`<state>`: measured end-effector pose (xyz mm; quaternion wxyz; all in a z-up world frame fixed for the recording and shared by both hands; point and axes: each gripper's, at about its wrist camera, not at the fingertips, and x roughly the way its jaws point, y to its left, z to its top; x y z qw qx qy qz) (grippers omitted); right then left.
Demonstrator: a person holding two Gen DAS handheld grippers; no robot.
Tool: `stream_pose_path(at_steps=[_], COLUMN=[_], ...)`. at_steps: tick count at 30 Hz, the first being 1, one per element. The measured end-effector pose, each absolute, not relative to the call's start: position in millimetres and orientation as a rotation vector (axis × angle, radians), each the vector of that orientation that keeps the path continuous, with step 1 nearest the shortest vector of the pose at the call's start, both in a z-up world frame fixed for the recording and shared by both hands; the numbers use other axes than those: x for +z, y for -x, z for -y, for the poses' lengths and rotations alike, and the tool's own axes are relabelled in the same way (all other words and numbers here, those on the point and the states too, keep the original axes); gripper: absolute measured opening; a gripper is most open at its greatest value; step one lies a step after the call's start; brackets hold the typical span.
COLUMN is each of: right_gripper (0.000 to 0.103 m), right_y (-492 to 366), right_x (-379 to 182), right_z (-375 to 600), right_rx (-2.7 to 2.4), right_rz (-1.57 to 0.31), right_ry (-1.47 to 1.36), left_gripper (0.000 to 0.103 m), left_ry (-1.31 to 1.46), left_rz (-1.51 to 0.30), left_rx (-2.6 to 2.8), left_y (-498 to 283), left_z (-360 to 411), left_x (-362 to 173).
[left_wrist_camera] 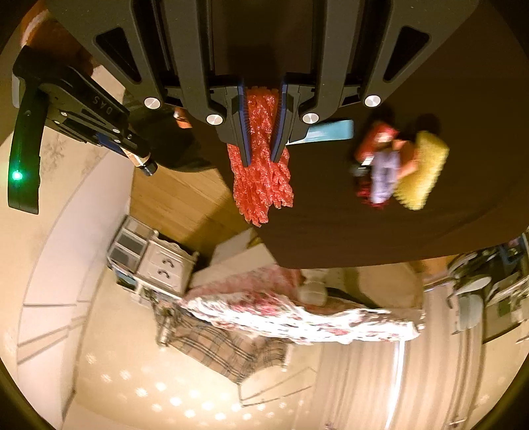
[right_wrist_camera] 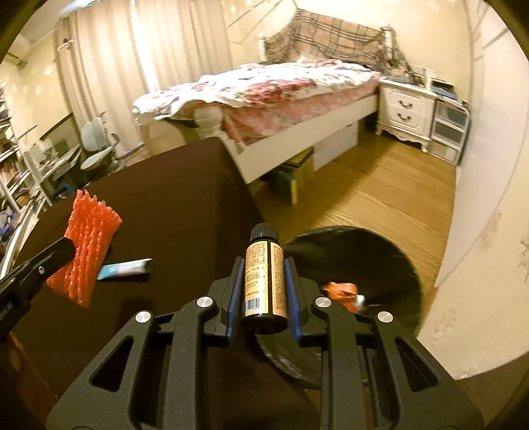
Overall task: Collect trash
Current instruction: 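Carry the bottle and red net over the black bin and open both grippers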
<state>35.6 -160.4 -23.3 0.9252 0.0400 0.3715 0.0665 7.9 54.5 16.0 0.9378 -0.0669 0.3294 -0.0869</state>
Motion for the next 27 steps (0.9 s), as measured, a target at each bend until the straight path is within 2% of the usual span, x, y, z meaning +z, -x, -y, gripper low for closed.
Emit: stream_pose_path(at_steps=[23,24,26,27], right_gripper=[0.024,0.025,0.036,0.047], right_y=[-63,-64,-65,-65], right_x=[-57,-59,-60,-61], right_z=[232,234,237,239], right_rx=[-0.028,-0.034,-0.051,-0.06], right_rz=[-0.799,-0.798,-0.799,-0.798], right_ry=[-0.154,-0.158,-0.162,-0.163], left_gripper=[0.016,0.016,0.024,0.028], left_ry=[-0.059,-0.071,-0.093,-0.093], left_rz=[-0.753,-0.758,-0.765,-0.767], left_rx=[-0.347,-0.347,-0.327,-0.324], left_y=[-58,-58,-58,-58], left_z=[67,70,72,72], left_x=[-25,-27,-31,-31])
